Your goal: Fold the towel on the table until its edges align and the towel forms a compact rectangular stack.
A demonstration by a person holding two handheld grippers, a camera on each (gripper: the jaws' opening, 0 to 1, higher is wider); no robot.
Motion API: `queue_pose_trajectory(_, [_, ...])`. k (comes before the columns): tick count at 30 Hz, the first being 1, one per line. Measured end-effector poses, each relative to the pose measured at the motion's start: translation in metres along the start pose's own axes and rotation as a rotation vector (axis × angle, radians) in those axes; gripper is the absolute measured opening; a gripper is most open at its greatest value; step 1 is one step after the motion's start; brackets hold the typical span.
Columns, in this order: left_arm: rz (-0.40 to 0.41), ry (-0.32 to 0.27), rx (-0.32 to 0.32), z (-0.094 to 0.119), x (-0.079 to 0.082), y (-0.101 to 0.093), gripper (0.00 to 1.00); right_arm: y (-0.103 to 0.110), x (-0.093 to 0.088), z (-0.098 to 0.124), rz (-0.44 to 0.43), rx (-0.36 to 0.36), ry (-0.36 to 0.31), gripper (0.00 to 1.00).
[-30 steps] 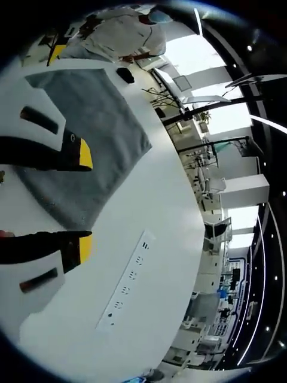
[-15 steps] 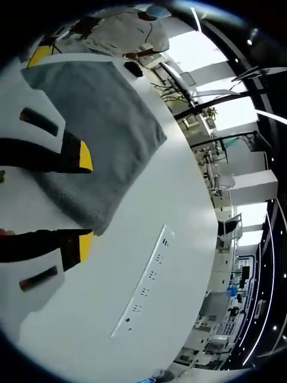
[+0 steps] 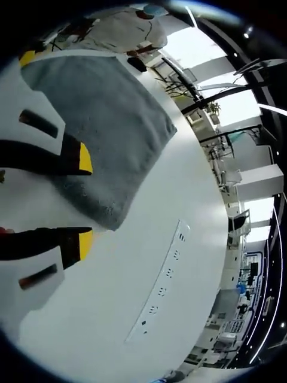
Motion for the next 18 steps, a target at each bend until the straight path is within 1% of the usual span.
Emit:
queue_pose_trajectory(1, [-0.048, 0.043, 0.014, -0.001, -0.001, 0.001, 0.23, -0.001, -0.001, -0.002, -0.005, 0.0, 0.004, 0.32])
queue_pose_trajectory(2, [-0.08, 0.064, 0.026, -0.003, -0.001, 0.001, 0.23, -0.001, -0.002, -0.003, -0.008, -0.002, 0.007, 0.32])
queue_pose_trajectory(4, [-0.139, 0.104, 0.023, -0.008, -0.001, -0.001, 0.23, -0.003, -0.003, -0.005, -0.014, -0.006, 0.013, 0.31])
queue_pose_trajectory(5, [-0.156, 0.102, 0.024, -0.009, 0.001, -0.003, 0.23, -0.003, -0.003, -0.006, -0.012, -0.006, -0.002, 0.3])
queue_pose_trajectory(9, [-0.221, 0.119, 0.046, -0.011, 0.003, -0.005, 0.22, -0.002, -0.002, -0.007, -0.01, -0.005, 0.005, 0.23])
queue_pose_trajectory(13, [-0.251, 0.125, 0.065, -0.012, 0.003, -0.005, 0.2, 0.002, -0.001, -0.01, 0.012, 0.006, 0.007, 0.14])
queue_pose_trajectory(14, [-0.262, 0.123, 0.069, -0.012, 0.003, -0.005, 0.18, 0.003, -0.001, -0.01, 0.019, 0.006, 0.006, 0.13])
queue_pose_trajectory(16, [-0.309, 0.116, 0.084, -0.012, 0.005, -0.005, 0.14, 0.003, -0.001, -0.01, 0.036, -0.004, 0.016, 0.1])
queue_pose_trajectory(17, [-0.324, 0.128, 0.103, -0.012, 0.005, -0.003, 0.1, 0.003, -0.001, -0.009, 0.04, 0.0, 0.017, 0.09])
queue_pose_trajectory(18, [-0.332, 0.128, 0.107, -0.012, 0.005, -0.003, 0.08, 0.004, -0.001, -0.009, 0.045, 0.003, 0.017, 0.07])
Point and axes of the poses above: the point that each gripper's makers call its tool centre point, and the gripper's own axes: z roughly backward along the fingers, y roughly to its left, x roughly out of its top, the point moved 10 cm from there along z, roughly backward along the fingers, and after that the axes turned 11 degrees about y, right-handed, at the moved point
